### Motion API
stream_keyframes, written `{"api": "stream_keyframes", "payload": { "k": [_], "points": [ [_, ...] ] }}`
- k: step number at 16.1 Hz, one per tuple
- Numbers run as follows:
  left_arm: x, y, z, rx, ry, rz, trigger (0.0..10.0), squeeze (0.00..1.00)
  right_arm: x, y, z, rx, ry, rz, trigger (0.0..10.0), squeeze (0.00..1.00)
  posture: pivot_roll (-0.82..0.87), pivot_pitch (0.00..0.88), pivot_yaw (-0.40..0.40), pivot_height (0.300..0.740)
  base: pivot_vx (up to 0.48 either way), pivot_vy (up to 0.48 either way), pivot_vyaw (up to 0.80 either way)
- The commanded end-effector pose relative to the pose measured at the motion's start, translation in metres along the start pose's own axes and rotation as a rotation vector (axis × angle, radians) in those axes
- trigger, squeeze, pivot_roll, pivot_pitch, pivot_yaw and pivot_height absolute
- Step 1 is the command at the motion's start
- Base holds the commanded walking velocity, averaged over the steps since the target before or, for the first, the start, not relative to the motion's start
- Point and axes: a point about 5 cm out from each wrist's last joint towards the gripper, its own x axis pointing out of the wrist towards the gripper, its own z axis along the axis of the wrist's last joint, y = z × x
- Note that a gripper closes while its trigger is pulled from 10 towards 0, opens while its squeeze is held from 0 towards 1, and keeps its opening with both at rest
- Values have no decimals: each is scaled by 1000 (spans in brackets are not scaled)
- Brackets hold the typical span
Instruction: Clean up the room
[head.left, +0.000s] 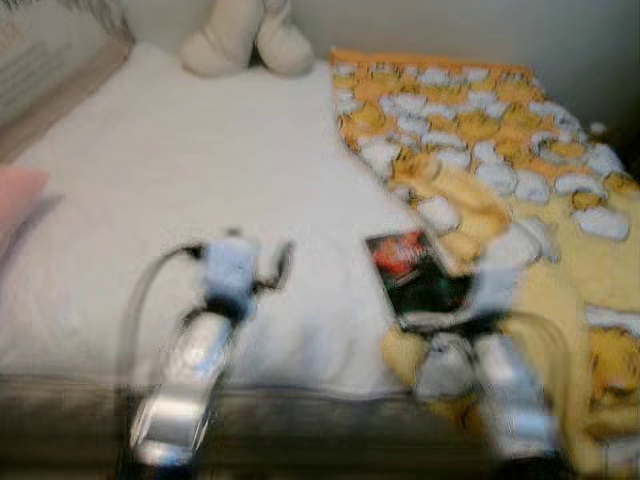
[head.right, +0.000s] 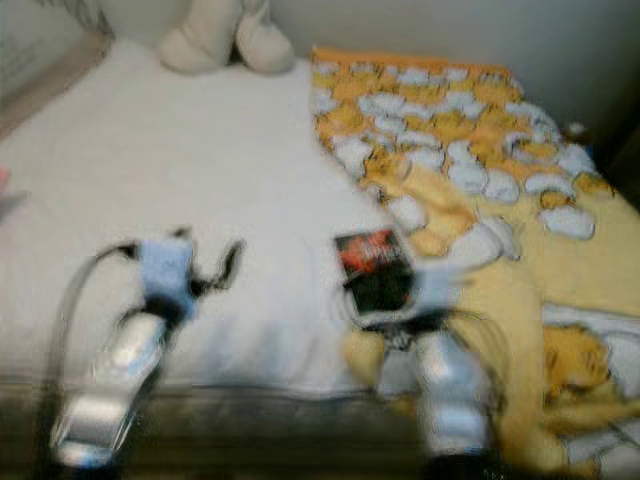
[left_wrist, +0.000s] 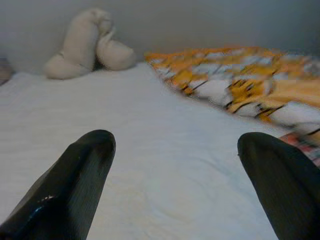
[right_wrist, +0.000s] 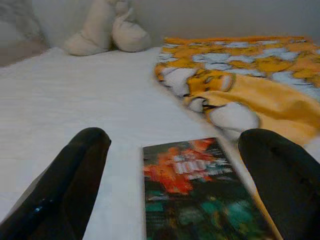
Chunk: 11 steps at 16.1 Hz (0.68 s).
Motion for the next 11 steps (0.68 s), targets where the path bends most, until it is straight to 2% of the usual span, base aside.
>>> {"api": "stream_keyframes", "payload": {
  "k": [1, 6, 9, 11],
  "points": [
    [3, -9, 5, -8, -22, -27, 10000, 0, -1, -13, 4, -24, -10, -39, 10000, 0, 74, 0, -12, 740, 277, -386, 0],
    [7, -9, 6, -5, -30, -29, 10000, 0, 0, -14, 4, -31, -9, -39, 10000, 0, 73, 0, -10, 740, 298, -368, 0],
    [16, -3, -2, -17, 33, -1, 10000, 0, 5, -12, 6, -30, -7, -31, 10000, 0, 73, 0, -11, 740, 0, 0, 0],
    [20, 1, 0, -22, 29, 7, 10000, 0, 7, -13, 8, -31, -9, -27, 10000, 0, 73, 0, -10, 740, 0, 0, 0]
  ]
}}
